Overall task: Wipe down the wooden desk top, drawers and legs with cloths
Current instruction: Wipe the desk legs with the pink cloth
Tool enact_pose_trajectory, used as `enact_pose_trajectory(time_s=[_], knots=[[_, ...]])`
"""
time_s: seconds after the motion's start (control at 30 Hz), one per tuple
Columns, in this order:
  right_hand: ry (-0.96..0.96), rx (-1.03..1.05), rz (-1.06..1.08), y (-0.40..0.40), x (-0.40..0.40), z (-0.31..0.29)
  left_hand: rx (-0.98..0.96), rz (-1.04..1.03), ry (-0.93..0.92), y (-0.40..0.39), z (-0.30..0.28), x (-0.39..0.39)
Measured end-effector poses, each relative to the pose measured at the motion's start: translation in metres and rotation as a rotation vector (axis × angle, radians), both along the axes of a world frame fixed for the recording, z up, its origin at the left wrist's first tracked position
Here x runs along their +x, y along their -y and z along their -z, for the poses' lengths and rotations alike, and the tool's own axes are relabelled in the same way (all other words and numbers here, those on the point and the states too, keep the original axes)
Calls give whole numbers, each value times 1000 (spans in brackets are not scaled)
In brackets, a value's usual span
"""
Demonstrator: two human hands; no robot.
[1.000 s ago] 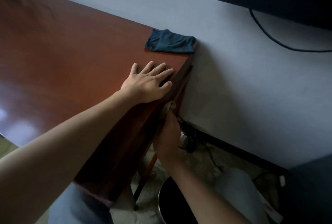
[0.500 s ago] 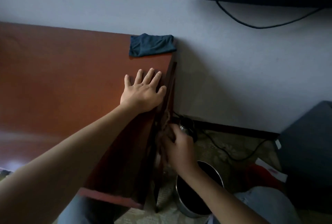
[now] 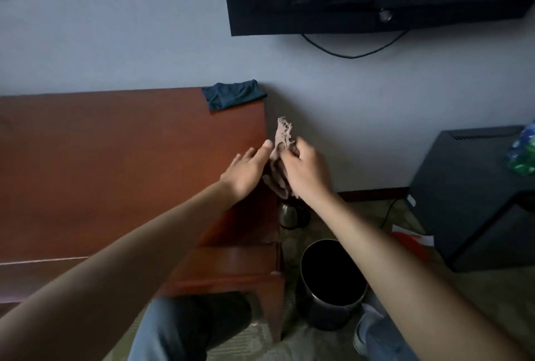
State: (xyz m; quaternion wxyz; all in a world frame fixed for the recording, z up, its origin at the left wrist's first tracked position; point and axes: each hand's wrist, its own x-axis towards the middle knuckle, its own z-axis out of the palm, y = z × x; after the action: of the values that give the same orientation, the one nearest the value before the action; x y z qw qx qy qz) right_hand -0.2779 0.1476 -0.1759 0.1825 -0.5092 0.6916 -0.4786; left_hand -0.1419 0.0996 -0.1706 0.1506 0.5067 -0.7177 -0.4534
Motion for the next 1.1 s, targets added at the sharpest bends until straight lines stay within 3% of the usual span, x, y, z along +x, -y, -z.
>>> enact_pose_trajectory(time_s=[0.07, 0.17, 0.27, 0.4, 0.7, 0.93, 1.1], knots=[[94, 15, -17, -18, 15, -13, 180, 14, -357, -31, 1, 20], [247, -23, -126, -47, 44, -38, 63, -92, -538, -66, -13, 55], [254, -17, -224, -72, 69, -63, 83, -120, -662, -82, -28, 90], [342, 62, -257, -93, 85, -86, -2, -70, -629, -89, -52, 134], [460, 86, -275, -91, 93, -114, 15, -18, -669, -67, -67, 197], [131, 361, -365, -67, 109, -103, 192, -7, -769, -56, -66, 193], [113, 229, -301, -62, 102, -90, 114, -44, -673, -51, -68, 196]])
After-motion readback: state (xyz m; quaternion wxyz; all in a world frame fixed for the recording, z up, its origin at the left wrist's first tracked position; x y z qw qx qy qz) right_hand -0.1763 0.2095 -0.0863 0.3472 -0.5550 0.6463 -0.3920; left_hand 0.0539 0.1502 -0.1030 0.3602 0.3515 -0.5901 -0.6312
